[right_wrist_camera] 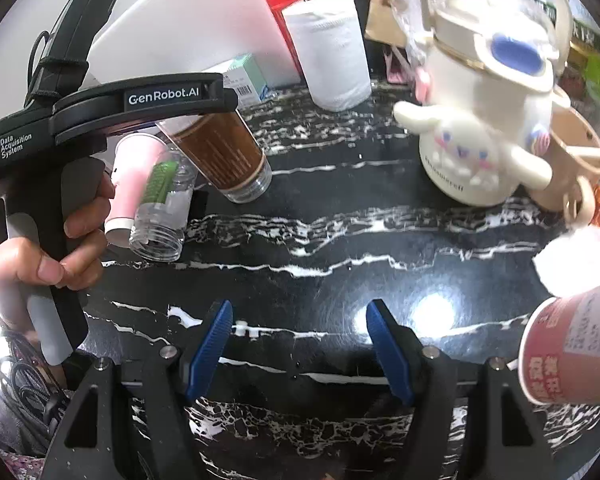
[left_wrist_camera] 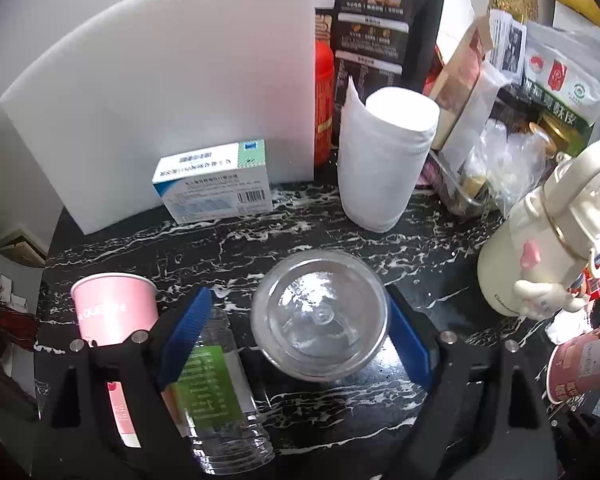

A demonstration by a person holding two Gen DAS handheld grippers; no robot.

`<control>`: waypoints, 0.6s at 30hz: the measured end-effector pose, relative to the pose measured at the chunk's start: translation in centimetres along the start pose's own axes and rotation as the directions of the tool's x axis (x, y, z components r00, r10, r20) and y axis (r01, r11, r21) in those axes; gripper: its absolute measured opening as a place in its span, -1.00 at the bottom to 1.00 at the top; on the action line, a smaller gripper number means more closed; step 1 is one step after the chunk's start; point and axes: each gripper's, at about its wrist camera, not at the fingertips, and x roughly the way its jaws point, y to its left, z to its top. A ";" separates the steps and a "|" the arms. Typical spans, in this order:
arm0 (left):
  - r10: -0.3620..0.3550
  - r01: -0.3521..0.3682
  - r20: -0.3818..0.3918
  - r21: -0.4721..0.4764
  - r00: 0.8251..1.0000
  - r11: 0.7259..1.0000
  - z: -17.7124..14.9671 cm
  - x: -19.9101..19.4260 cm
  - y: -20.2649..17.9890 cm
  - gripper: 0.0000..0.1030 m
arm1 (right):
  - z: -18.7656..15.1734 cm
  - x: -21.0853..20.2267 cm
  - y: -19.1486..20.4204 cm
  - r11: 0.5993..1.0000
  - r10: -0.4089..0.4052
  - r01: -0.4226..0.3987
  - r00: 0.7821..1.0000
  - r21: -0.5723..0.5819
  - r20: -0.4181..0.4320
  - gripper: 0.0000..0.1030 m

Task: Flip cup upside down
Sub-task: 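Lower the upright jar onto the table beside the green-labelled bottle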

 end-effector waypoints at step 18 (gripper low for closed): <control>0.124 -0.113 0.142 -0.081 0.982 0.990 -0.3 -10.3 7.0 0.78 | 4.5 -3.5 5.2 0.985 -0.044 0.067 0.988 -0.161 0.146 0.43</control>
